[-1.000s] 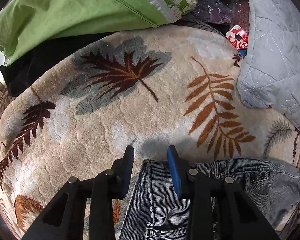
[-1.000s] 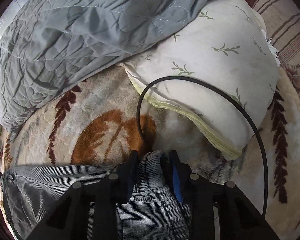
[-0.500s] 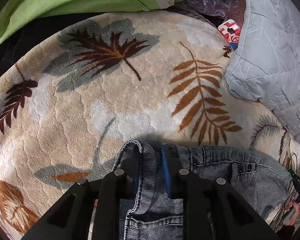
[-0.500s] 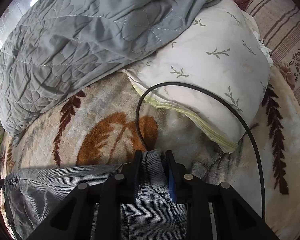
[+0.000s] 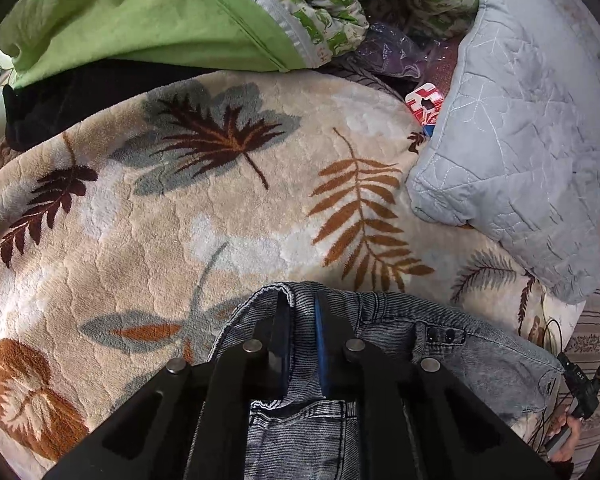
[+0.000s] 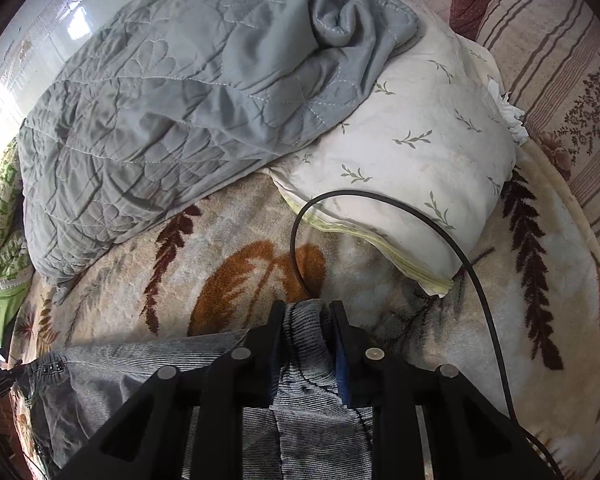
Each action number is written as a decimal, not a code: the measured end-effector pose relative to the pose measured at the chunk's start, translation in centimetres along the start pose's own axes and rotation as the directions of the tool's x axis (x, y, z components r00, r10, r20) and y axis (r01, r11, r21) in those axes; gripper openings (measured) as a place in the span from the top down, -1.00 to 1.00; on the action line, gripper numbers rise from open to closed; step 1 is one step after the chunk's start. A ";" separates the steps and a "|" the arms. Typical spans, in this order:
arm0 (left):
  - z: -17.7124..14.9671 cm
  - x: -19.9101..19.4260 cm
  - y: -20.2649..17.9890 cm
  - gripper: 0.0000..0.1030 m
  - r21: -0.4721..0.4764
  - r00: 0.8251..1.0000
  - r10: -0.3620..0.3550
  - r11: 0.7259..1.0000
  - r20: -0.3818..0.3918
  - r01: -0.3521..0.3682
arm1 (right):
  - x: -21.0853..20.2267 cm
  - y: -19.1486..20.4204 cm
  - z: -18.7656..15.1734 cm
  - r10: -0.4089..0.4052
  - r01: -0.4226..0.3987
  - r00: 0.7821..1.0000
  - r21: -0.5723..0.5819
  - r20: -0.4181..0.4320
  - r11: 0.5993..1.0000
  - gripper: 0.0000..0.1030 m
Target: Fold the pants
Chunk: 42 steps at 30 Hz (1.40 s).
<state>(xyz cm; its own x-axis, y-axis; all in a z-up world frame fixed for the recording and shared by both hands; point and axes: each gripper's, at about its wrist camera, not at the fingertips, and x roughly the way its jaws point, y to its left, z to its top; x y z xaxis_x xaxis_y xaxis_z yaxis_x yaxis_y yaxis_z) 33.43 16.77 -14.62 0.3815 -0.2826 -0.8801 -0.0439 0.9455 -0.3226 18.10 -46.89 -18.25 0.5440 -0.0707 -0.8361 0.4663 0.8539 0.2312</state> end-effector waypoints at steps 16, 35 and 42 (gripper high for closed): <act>-7.3 -15.1 0.1 0.89 0.086 0.965 -0.193 0.980 0.179 0.181 | -13.2 -2.6 -4.7 0.081 -0.090 0.985 0.049 0.150 0.995 0.56; -24.8 -17.7 4.4 0.89 0.170 0.986 -0.120 0.980 0.114 0.100 | -19.4 -12.2 -20.8 0.298 -0.300 0.954 0.129 0.040 0.945 0.71; -24.3 -19.2 4.3 0.90 0.165 0.980 -0.115 0.982 0.164 0.088 | -14.4 -11.5 -22.0 0.379 -0.346 0.922 0.260 -0.084 0.901 0.52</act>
<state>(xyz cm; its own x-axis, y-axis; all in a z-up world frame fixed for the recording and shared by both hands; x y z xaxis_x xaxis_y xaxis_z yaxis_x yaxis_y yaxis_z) 3.48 22.33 -7.58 0.5305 -0.3591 -0.7678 0.1429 0.9308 -0.3365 -10.43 -44.38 -19.84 0.6191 0.3016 -0.7251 0.4133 0.6599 0.6274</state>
